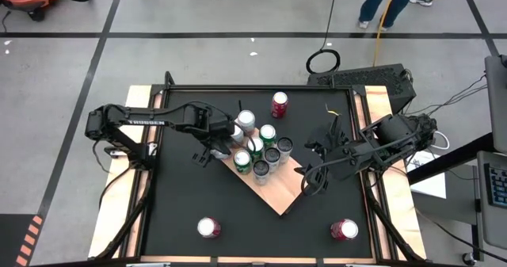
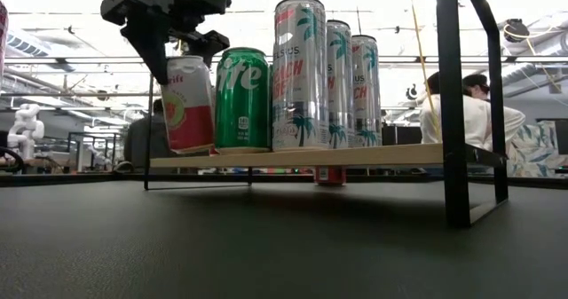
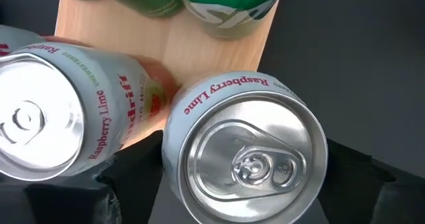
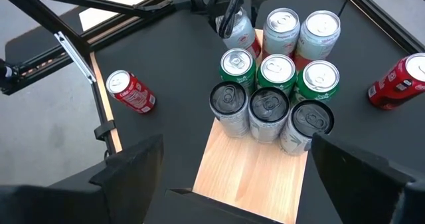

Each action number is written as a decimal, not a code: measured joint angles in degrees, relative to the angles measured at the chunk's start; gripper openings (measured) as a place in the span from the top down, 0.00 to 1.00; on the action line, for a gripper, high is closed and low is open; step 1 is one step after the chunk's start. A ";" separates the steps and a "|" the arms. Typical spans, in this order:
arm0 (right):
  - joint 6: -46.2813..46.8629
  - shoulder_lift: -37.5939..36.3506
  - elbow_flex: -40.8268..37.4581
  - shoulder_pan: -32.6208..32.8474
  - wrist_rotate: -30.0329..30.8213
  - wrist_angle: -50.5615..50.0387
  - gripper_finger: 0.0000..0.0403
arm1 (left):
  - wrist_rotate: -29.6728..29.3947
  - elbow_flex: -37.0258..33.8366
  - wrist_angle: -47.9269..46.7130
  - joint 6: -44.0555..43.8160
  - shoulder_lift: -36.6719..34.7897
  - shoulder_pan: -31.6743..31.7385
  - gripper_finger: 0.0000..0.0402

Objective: Place canned beverage on shelf
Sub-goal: Put the white and pink soda can aligned with the other white and pink soda cans

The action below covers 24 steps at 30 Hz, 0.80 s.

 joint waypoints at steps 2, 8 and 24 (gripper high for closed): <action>-0.19 0.00 0.00 0.01 0.00 0.00 0.11 | -0.38 0.02 0.17 0.00 -0.01 -0.02 0.15; -0.44 0.00 0.00 0.00 0.00 0.00 0.11 | -2.53 0.07 0.15 0.00 -0.07 -0.02 0.06; -0.46 0.00 0.00 0.00 1.33 0.00 0.11 | -8.73 4.56 -7.72 -3.78 -0.62 -1.08 0.04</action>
